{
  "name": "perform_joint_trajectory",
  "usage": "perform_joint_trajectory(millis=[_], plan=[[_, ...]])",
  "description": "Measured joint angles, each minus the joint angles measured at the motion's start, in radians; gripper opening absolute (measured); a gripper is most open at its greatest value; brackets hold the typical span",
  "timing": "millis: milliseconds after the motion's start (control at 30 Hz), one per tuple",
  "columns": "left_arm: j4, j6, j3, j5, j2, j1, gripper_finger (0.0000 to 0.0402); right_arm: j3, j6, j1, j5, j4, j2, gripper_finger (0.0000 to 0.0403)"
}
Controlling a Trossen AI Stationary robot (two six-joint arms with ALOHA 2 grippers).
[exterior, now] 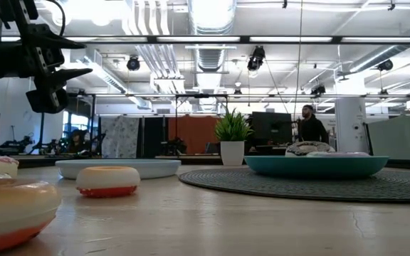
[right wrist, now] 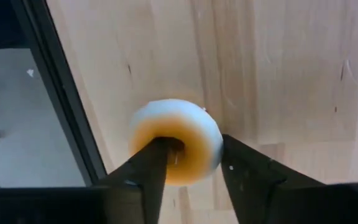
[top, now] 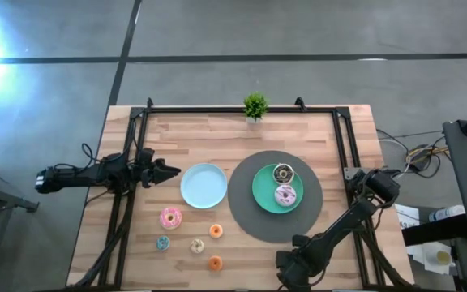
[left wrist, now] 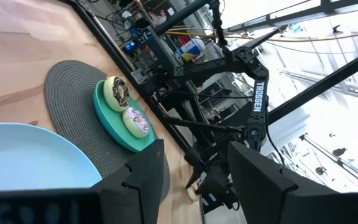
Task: Pick & Place donuts
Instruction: Put the small yellow donut on the blue plate
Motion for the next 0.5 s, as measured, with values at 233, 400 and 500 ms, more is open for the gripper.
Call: perform_joint_trajectory(millis=[233,400,500], plan=[[-0.009,0.000,0.000,-0.015,0.002,0.000,0.0153,-0.006,0.079,-0.042,0.053,-0.008,-0.058,0.0036],[-0.006,0.000,0.000,-0.019,0.003,0.000,0.0153,-0.029,0.199,-0.116,0.237,-0.076,-0.151,0.0013],[0.019,0.000,0.000,-0.052,0.003,0.000,0.0153,-0.047,0.217,-0.185,0.331,-0.072,-0.202,0.0016]])
